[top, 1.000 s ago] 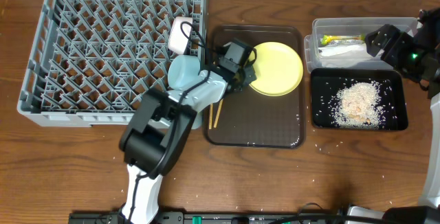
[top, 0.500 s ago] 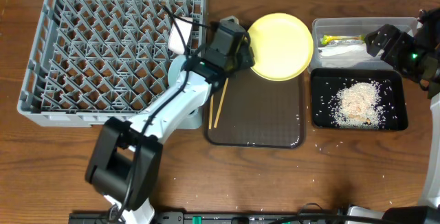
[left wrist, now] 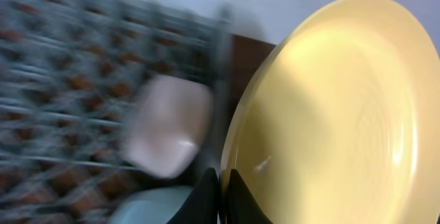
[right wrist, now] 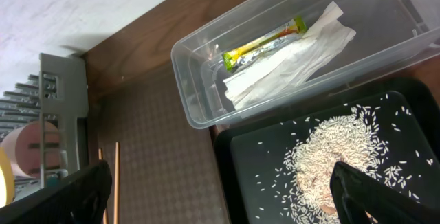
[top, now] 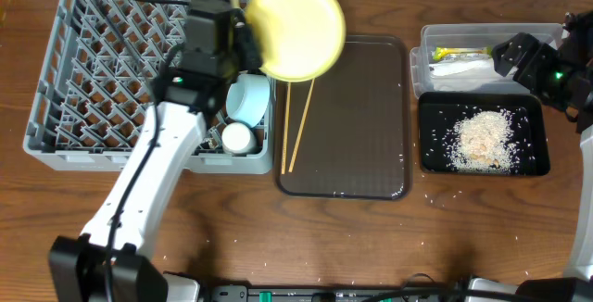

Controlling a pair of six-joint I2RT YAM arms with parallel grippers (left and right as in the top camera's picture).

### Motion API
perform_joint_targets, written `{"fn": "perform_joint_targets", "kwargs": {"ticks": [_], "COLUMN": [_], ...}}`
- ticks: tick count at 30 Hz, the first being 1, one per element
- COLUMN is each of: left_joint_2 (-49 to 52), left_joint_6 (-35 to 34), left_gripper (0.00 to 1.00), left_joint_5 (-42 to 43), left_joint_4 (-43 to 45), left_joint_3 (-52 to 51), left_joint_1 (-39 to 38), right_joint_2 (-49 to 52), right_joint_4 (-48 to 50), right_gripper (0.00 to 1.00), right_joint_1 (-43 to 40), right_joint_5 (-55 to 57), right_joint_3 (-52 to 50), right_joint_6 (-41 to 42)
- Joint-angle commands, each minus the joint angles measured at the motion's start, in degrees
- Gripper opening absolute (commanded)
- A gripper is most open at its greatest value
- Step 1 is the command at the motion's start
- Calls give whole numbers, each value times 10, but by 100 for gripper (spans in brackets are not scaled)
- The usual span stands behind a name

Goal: Sort waste into correct bins and load items into the dishwasher
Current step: 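Lift the yellow plate and carry it over the dish rack, then lower the yellow plate upright into the rack slots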

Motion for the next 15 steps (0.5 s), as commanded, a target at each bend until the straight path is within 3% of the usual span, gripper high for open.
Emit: {"fn": "perform_joint_targets", "kwargs": {"ticks": [1,6,15], "left_joint_2": [-12,-10,-10], "left_joint_6": [98,154,200], "left_gripper": [8,8,7], "left_joint_5": [-122,-211,-223], "left_joint_4": [-14,-9,14], "left_joint_3": [3,2,2], "left_joint_1": [21,52,110], "right_joint_2": [-3,-3,-3], "right_joint_4": [0,0,0], "right_gripper": [99,99,99], "right_joint_1": [-2,-2,-2], "right_joint_5": [-4,-4,-4], "right_joint_3": [10,10,10], "right_joint_6": [3,3,3]}}
